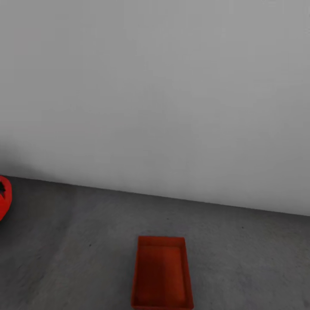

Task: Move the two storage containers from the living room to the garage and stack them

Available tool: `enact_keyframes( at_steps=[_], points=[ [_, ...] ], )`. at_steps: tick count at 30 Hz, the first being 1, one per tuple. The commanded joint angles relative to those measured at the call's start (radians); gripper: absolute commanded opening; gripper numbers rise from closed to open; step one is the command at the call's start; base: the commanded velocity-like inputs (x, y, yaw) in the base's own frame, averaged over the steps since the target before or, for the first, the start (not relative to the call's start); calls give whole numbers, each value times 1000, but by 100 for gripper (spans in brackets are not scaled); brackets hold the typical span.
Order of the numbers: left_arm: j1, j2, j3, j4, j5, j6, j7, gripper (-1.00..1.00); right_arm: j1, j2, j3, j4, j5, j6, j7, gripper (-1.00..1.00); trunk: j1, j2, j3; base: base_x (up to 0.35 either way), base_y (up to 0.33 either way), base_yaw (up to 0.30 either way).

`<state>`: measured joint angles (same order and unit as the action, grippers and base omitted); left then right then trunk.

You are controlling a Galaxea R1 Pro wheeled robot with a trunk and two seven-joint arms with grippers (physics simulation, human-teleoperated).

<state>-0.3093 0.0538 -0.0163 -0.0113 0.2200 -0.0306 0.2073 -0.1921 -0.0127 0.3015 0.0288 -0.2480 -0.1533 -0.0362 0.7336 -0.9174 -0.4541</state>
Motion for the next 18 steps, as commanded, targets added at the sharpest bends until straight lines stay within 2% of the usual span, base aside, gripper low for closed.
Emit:
enact_keyframes(
  at_steps=[1, 18],
  points=[
    [-1, 0, -2, 1, 7, -3, 1, 100, -1, 0, 8, 3, -9, -7, -1, 100, 0, -1, 1, 0, 0, 0],
    [-1, 0, -2, 1, 7, -3, 1, 100, -1, -3, 7, 3, -10, -11, -1, 100, 0, -1, 27, 0, 0, 0]
  ],
)
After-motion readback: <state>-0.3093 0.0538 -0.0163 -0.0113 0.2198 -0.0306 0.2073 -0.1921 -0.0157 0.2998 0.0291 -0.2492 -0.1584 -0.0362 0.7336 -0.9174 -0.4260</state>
